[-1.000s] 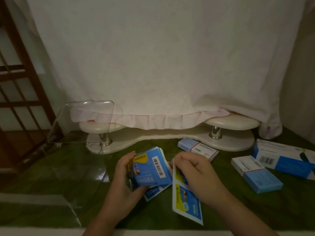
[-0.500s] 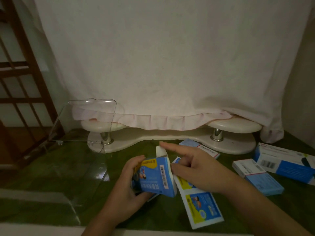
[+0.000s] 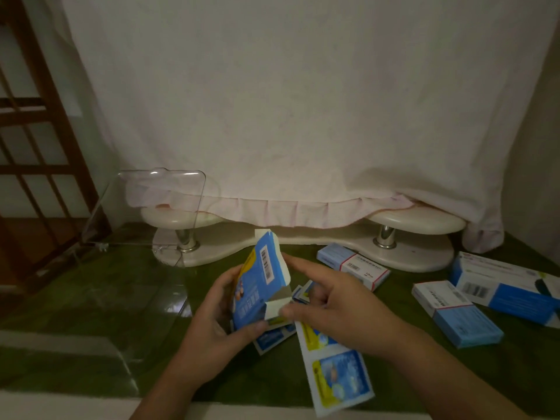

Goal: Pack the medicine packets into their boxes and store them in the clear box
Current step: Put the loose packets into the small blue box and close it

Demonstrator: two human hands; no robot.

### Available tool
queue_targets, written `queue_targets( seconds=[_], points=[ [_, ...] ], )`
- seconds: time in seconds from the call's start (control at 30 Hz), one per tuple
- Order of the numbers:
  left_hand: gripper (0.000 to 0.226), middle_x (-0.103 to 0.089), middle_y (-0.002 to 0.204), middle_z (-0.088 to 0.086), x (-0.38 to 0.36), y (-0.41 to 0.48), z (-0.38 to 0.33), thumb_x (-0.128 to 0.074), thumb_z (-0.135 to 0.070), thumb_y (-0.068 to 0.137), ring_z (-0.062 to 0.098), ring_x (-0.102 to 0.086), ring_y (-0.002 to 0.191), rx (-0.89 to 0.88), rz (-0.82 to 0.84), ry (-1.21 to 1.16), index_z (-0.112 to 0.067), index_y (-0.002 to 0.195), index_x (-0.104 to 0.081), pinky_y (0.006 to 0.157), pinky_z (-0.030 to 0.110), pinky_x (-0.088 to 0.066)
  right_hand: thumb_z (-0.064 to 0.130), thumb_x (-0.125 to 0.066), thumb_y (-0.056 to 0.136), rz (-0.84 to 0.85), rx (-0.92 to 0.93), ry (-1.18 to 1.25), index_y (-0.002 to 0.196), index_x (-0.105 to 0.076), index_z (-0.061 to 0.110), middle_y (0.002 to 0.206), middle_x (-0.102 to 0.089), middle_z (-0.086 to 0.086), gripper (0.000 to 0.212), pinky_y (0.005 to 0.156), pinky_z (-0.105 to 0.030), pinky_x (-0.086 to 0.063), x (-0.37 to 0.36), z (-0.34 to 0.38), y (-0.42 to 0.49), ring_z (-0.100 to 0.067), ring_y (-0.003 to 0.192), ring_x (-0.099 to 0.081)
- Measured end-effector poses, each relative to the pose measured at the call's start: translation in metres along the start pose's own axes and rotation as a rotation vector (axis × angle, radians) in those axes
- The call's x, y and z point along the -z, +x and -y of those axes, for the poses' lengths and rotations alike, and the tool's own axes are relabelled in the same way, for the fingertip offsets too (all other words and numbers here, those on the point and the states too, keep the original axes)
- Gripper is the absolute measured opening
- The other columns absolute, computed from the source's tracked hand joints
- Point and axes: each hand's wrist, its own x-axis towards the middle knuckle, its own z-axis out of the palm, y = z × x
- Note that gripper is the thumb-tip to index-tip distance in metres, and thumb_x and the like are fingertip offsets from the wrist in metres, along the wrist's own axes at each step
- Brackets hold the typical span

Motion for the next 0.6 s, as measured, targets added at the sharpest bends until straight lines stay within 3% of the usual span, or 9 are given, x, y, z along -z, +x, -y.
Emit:
queue_targets(
  seconds=[0.1,0.23,0.33,0.47,0.5,0.6],
  points=[
    [0.082,-0.058,0.132,-0.018,0.000,0.000,0.000,-0.078,-0.001,0.075,0.010,-0.058,0.124,-0.002,0.006,0.005,-0.031,0.141,-0.040,0.086,0.028,-0.057,0.050,-0.066,0.084,-0.119,0.055,-0.060,0.124,-0.029,0.075,0.057,-0.052,0.004,0.061,0.059,-0.038,-0.052,-0.008,-0.005,0.002,-0.004,0.052,-0.051],
    [0.081,-0.059,0.132,-0.016,0.002,0.001,-0.001,-0.078,-0.002,0.075,0.011,-0.059,0.122,-0.005,-0.007,0.008,-0.028,0.142,-0.041,0.086,0.029,-0.058,0.047,-0.067,0.085,-0.099,0.033,-0.014,0.118,-0.033,0.076,0.059,-0.055,0.001,0.055,0.057,-0.030,-0.051,-0.011,-0.002,0.004,-0.004,0.054,-0.054],
    [0.075,-0.063,0.127,-0.016,0.004,0.000,-0.003,-0.082,-0.007,0.073,0.007,-0.063,0.116,0.033,-0.063,-0.082,-0.035,0.134,-0.049,0.078,0.026,-0.059,0.040,-0.071,0.084,-0.140,-0.040,0.093,0.118,-0.057,0.052,0.055,-0.056,0.004,0.038,0.056,-0.025,-0.049,-0.004,0.000,0.006,-0.002,0.052,-0.053],
    [0.070,-0.065,0.113,-0.032,0.010,-0.001,-0.009,-0.090,-0.049,0.047,-0.006,-0.064,0.104,0.112,-0.082,-0.160,-0.063,0.110,-0.061,0.070,0.017,-0.057,0.038,-0.068,0.086,-0.326,-0.156,0.176,0.091,-0.070,0.028,0.065,-0.069,-0.002,0.011,0.058,-0.024,-0.052,0.008,0.005,0.007,-0.013,0.055,-0.064],
    [0.069,-0.065,0.112,-0.033,0.011,-0.001,-0.008,-0.090,-0.050,0.048,-0.006,-0.065,0.102,0.122,-0.089,-0.170,-0.064,0.109,-0.061,0.069,0.016,-0.056,0.032,-0.067,0.088,-0.370,-0.210,0.228,0.088,-0.070,0.024,0.069,-0.072,-0.005,0.009,0.055,-0.021,-0.053,0.012,0.005,0.008,-0.011,0.055,-0.067],
    [0.067,-0.066,0.116,-0.026,0.011,0.000,-0.006,-0.078,-0.020,0.070,-0.001,-0.066,0.104,0.122,-0.112,-0.185,-0.047,0.126,-0.055,0.071,0.020,-0.058,0.026,-0.063,0.094,-0.470,-0.380,0.353,0.090,-0.068,0.018,0.078,-0.073,-0.001,0.010,0.043,-0.018,-0.051,0.023,0.003,0.010,-0.004,0.053,-0.068]
  ],
)
